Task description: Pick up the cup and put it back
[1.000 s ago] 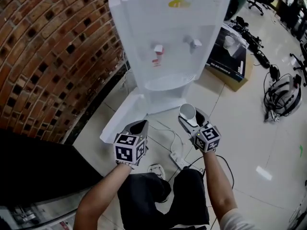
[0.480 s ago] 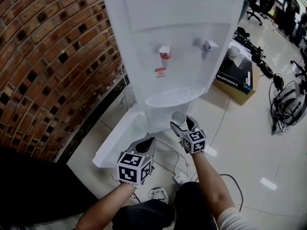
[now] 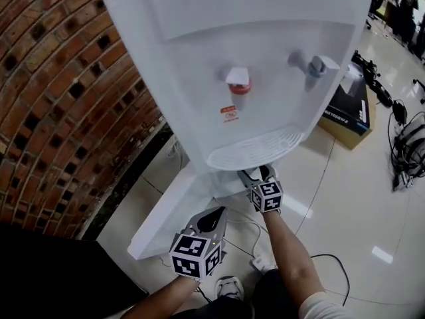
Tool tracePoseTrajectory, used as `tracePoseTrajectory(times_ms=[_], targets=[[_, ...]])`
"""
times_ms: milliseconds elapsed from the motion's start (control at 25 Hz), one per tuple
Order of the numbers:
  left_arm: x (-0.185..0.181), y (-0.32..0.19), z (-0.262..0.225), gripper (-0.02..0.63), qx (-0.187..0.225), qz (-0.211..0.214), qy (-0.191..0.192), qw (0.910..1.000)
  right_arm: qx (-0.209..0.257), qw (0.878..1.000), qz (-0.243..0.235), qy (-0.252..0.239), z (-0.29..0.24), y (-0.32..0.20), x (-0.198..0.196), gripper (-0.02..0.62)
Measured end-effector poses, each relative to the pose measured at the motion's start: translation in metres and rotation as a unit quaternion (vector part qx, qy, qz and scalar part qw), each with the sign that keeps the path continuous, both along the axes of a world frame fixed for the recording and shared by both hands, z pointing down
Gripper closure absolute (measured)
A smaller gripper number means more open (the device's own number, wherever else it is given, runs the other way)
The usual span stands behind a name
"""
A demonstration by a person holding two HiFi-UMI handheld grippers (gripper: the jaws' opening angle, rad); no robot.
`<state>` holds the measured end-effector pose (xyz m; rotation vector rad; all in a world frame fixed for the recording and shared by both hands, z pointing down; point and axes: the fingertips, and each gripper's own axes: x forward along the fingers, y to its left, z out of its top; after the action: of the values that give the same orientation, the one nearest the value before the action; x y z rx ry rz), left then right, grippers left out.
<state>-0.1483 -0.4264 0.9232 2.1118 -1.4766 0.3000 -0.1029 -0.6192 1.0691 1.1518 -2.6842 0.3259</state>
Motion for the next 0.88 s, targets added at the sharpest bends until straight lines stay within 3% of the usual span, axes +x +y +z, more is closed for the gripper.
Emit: tracePoseTrajectory(times_ms=[200, 400, 640, 880], targets=[[0.003, 0.004, 0.008, 0.606, -0.010, 0.002, 0.008, 0.9999, -0.005, 1.000, 0.001, 0.004, 0.024, -0.013, -0.013, 0.259], [0.001, 0.006, 0.016, 0.606, -0.019, -0.004, 0.015, 0.9997, 0.023, 1.000, -0.011, 0.015, 0.027, -0.020, -0.027, 0.259], [0.007, 0.006, 0.015, 0.606, -0.016, 0.006, 0.015, 0.9997, 0.005, 1.000, -0.004, 0.015, 0.041, -0.021, -0.030, 0.254], [0.008, 0.007, 0.013, 0.606, -0.012, 0.003, 0.015, 0.9998, -0.011, 1.000, 0.003, 0.002, 0.042, -0.020, -0.024, 0.170]])
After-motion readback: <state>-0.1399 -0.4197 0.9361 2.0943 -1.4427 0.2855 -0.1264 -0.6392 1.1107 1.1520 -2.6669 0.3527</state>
